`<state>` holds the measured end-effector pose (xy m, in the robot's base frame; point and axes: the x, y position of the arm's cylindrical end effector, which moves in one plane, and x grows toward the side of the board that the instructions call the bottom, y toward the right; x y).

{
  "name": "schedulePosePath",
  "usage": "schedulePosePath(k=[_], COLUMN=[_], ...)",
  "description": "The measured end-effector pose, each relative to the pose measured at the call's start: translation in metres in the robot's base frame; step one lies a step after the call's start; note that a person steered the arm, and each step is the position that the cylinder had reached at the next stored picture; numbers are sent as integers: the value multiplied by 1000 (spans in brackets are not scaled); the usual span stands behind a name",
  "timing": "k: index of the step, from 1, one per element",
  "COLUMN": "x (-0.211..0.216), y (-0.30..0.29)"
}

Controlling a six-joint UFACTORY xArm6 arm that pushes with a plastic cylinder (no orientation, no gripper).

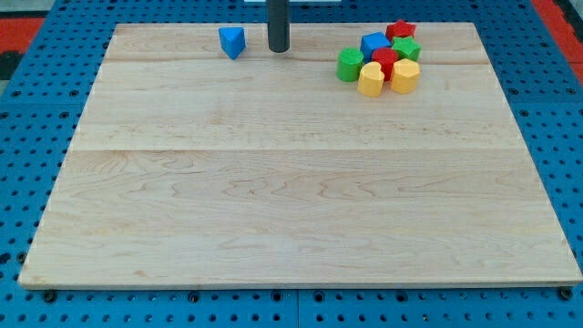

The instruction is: Push the right star to the right

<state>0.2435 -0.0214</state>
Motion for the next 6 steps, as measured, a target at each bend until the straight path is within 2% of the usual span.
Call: schedulePosePath(k=[1,2,3,4,5,6], x=[0,-25,-29,-47,-38,-20], y=[0,-4,11,73,140,168])
